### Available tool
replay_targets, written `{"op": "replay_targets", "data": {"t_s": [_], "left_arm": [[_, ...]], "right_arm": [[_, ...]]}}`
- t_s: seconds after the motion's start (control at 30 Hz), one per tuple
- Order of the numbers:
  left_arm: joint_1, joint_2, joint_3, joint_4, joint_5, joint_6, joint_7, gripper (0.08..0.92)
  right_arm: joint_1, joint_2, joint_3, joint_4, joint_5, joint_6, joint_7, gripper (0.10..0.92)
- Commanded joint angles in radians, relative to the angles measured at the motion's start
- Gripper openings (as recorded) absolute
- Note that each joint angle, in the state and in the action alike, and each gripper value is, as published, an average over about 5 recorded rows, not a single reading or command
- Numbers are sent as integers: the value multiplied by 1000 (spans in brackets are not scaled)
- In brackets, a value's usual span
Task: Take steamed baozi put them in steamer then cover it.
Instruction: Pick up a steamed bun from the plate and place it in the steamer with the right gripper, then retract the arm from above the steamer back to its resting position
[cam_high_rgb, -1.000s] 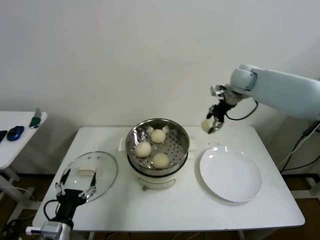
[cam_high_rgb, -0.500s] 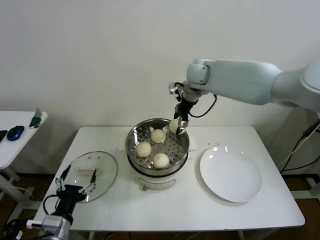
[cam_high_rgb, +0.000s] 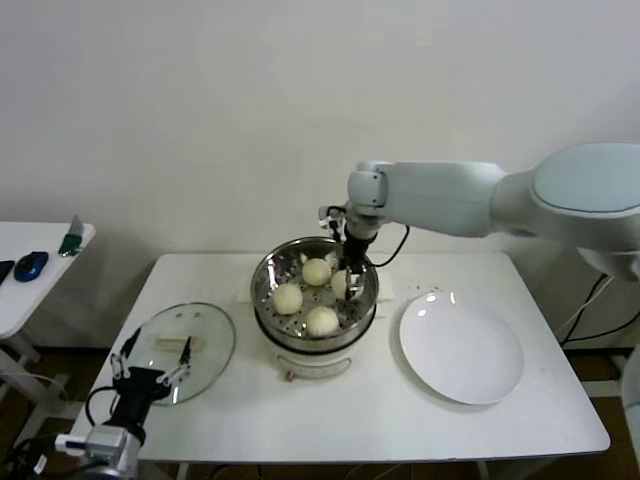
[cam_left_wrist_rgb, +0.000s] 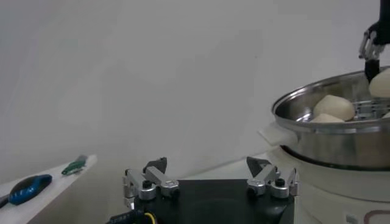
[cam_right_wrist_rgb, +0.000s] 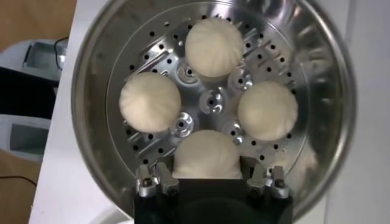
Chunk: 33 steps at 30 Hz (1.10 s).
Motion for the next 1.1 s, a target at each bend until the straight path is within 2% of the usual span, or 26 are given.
{"op": "replay_targets", "data": {"t_s": [0.03, 0.33, 0.6, 0.77, 0.97, 1.1], "left_arm": [[-23, 1, 1, 10, 6, 12, 2, 823], [-44, 5, 8, 21, 8, 24, 3, 823], [-48, 13, 7, 29, 7, 25, 2, 823], [-60, 8, 8, 34, 13, 32, -1, 823], [-58, 4, 7, 40, 23, 25, -3, 823], [-57, 0, 3, 46, 60, -9, -8, 823]], "right_arm": [[-72, 38, -14, -70, -32, 5, 5, 696], [-86, 34, 2, -92, -48, 8, 4, 713], [-73, 15, 30, -83, -38, 4, 3, 814], [-50, -11, 52, -59, -24, 5, -8, 822], [7, -87, 88, 1, 0, 16, -8, 823], [27, -192, 143, 43, 48, 80, 85, 823]]}}
